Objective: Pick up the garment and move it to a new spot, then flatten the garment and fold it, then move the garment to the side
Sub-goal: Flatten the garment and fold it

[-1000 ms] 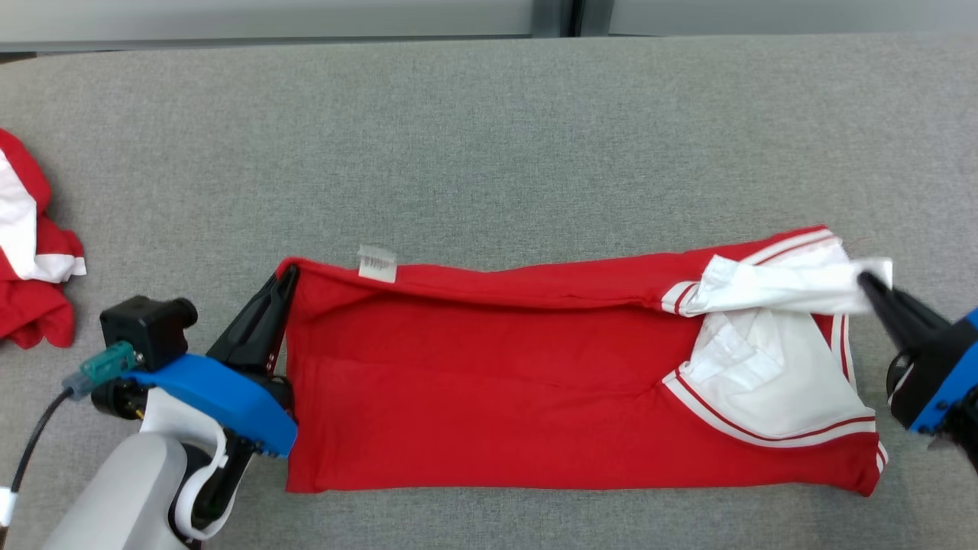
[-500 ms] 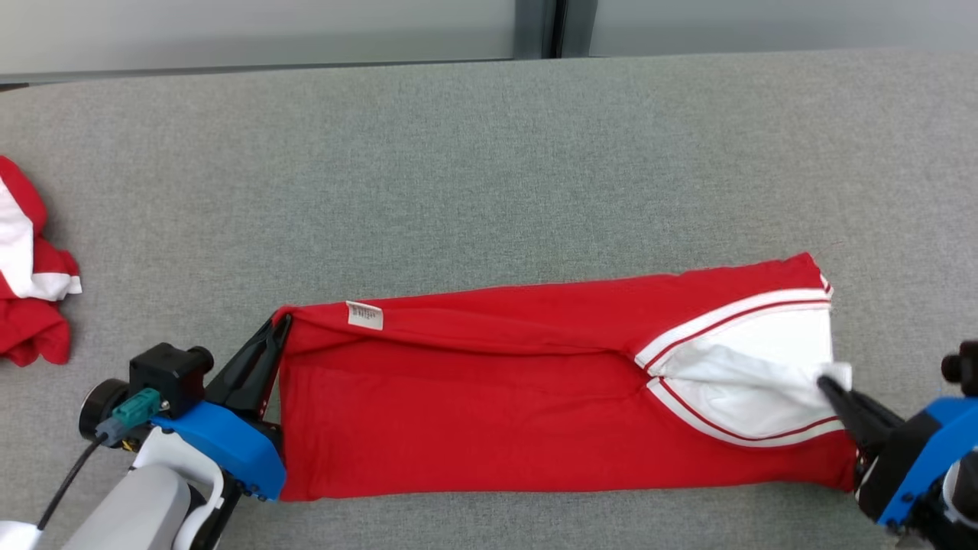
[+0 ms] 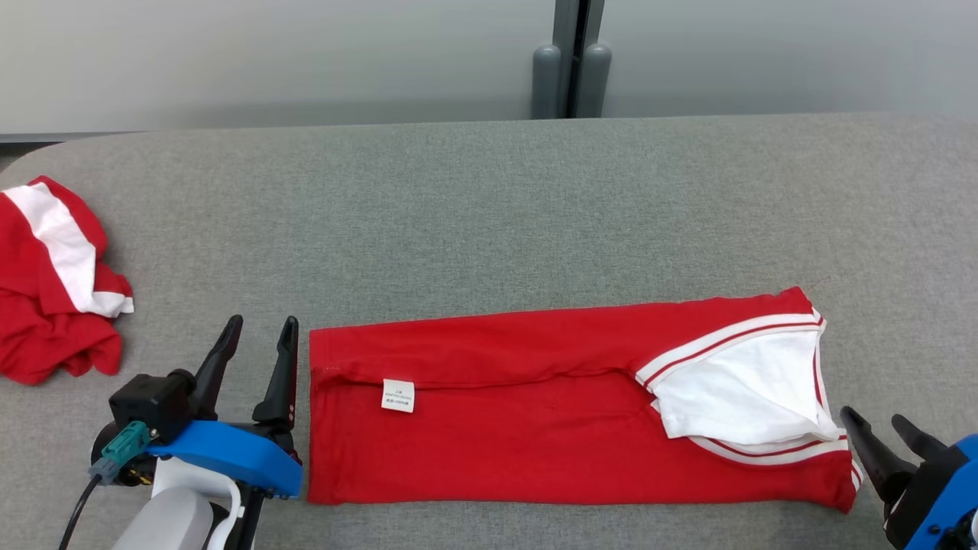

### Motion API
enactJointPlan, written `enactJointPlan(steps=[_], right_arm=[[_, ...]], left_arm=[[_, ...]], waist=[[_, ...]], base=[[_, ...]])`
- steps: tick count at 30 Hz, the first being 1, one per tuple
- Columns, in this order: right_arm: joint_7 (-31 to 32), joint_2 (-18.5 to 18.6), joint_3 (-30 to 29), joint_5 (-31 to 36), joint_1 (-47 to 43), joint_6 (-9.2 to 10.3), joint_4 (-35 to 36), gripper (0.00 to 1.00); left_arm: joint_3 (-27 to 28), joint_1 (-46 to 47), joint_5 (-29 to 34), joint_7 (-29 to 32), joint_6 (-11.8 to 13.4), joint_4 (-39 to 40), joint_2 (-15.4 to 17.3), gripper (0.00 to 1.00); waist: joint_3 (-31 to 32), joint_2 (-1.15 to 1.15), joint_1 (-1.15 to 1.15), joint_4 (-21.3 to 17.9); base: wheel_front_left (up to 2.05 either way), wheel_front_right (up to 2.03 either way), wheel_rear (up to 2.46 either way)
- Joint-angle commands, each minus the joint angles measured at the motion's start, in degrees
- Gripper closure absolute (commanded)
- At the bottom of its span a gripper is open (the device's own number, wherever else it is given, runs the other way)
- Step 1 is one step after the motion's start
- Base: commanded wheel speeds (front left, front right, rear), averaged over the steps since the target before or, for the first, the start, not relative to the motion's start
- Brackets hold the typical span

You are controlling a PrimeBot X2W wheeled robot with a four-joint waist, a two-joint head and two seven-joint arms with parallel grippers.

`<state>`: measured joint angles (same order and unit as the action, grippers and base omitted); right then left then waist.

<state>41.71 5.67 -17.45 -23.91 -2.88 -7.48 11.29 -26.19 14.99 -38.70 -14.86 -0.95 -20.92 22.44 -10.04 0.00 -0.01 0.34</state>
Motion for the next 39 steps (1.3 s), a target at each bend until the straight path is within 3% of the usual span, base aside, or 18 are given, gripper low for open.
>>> enactJointPlan(steps=[1, 10, 18, 29, 30, 31, 39], right_arm=[[-0.69, -0.65, -0.62, 0.73, 1.06, -0.03, -0.79, 0.00], [-6.39, -2.31, -1.63, 5.86, 9.01, -0.03, -12.65, 0.00], [-9.96, -2.53, -2.17, 12.74, 13.83, -0.02, -25.88, 0.00], [-10.03, -2.81, 2.34, 13.52, 18.44, -0.04, -35.55, 0.01], [-9.87, -2.83, 3.08, 13.42, 18.55, -0.04, -36.26, 0.77], [-10.16, -2.89, 3.67, 13.00, 18.67, -0.08, -36.59, 1.00], [-13.24, 1.78, 5.17, 8.77, 18.73, -0.02, -31.75, 1.00]], left_arm=[[1.14, -0.81, 0.48, -0.33, 0.62, 0.65, -0.48, 0.00], [5.40, 1.01, 6.22, -0.37, 2.50, 1.45, -2.27, 0.00], [6.31, 2.28, 7.36, -0.38, 1.66, -0.25, -0.96, 0.00], [5.77, 4.42, 6.97, 0.04, 1.11, -0.74, -0.88, 0.00], [5.69, 4.43, 6.96, 0.04, 1.14, -0.70, -0.95, 0.00], [5.60, 4.35, 6.94, 0.05, 1.14, -0.66, -0.99, 0.00], [5.94, 3.18, 6.16, 0.07, 1.50, 0.20, -0.52, 0.00]], waist=[[0.33, 0.00, 0.01, 0.30], [0.85, 0.00, 0.01, 1.36], [0.25, 0.00, 0.01, 1.92], [-0.55, 0.00, 0.01, 1.26], [-0.54, 0.00, 0.01, 1.21], [-0.53, 0.00, 0.01, 1.16], [-0.18, 0.00, 0.01, 0.40]], base=[[0.00, 0.00, 0.00], [0.00, 0.00, 0.00], [0.00, 0.00, 0.00], [0.00, 0.00, 0.00], [0.00, 0.00, 0.00], [0.00, 0.00, 0.00], [0.00, 0.00, 0.00]])
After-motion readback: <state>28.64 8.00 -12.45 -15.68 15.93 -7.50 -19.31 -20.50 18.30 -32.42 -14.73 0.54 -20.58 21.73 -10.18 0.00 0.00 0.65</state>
